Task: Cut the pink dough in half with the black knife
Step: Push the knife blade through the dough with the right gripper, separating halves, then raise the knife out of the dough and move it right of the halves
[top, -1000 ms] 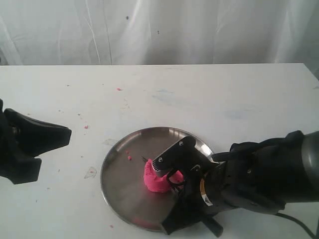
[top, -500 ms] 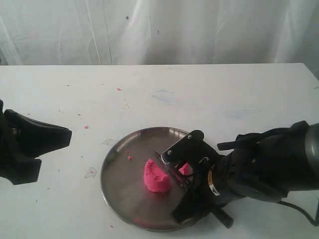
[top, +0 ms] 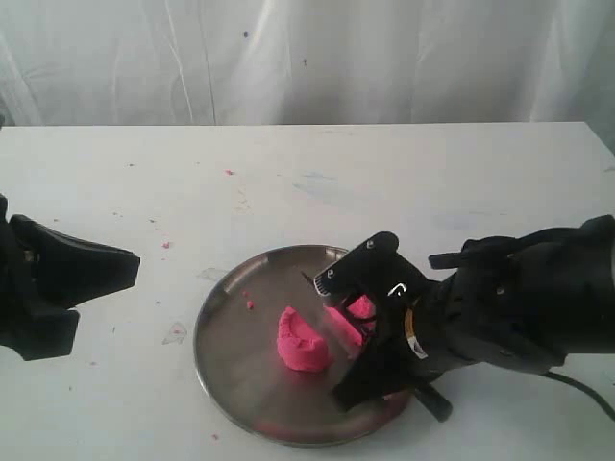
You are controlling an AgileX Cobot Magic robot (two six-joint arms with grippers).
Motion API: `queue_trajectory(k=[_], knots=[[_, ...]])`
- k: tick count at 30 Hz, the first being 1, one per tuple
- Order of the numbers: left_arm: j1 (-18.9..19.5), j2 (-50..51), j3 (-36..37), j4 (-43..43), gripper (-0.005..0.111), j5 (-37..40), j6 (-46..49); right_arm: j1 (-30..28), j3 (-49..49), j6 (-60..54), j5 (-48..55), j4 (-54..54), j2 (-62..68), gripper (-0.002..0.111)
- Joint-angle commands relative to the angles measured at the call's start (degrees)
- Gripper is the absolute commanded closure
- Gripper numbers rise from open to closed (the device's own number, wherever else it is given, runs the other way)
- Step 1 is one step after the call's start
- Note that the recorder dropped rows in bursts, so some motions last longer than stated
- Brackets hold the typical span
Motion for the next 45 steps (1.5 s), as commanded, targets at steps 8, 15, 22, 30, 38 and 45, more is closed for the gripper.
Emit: queue_trajectory(k=[8, 15, 22, 30, 38, 45], knots=[[-0.1, -0.4, 0.4, -1.1, 0.107, 1.0, -0.3, -0.4, 0.8, -0.6, 3.7, 3.9, -13.0, 0.108], [-0.1, -0.4, 0.4, -0.9, 0.107, 2.5, -0.3, -0.4, 7.0, 10.6, -5.1, 4.8, -25.3, 0.108], [-0.1, -0.4, 0.4, -0.9, 0.107, 1.9, -0.2, -0.4, 15.7, 30.0, -18.7, 5.5, -33.0, 0.108], [-0.1, -0.4, 0.4, -0.9, 0.107, 1.7, -0.1, -0.4, 22.1, 37.0, -29.1, 12.5, -34.5, 0.108], [-0.1, -0.4, 0.4, -0.9, 0.107, 1.7, -0.1, -0.4, 28.4, 20.6, -40.1, 39.8, -34.5, 0.108], [-0.1, -0.4, 0.4, -0.9, 0.107, 1.7, -0.1, -0.4, 32.5, 14.5, -42.0, 49.3, -33.7, 0.108]])
